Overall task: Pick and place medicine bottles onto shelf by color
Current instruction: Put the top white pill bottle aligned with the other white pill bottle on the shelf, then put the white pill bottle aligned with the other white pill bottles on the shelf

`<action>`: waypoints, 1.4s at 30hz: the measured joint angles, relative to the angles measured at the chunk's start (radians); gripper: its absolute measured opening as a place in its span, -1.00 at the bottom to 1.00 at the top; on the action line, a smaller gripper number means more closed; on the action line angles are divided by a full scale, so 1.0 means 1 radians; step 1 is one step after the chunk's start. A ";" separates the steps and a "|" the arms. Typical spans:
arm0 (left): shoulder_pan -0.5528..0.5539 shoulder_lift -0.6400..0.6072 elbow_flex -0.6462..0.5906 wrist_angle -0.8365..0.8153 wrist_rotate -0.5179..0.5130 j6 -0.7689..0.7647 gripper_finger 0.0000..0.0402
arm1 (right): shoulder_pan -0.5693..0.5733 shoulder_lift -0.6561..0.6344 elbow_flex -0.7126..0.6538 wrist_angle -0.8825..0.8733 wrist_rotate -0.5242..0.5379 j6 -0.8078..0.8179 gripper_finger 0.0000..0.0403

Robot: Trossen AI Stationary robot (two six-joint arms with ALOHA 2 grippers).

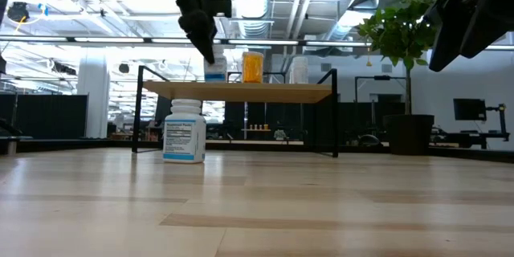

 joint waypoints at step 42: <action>-0.055 0.026 0.193 -0.086 -0.217 -0.011 0.11 | 0.000 0.000 0.000 0.002 0.000 0.001 0.52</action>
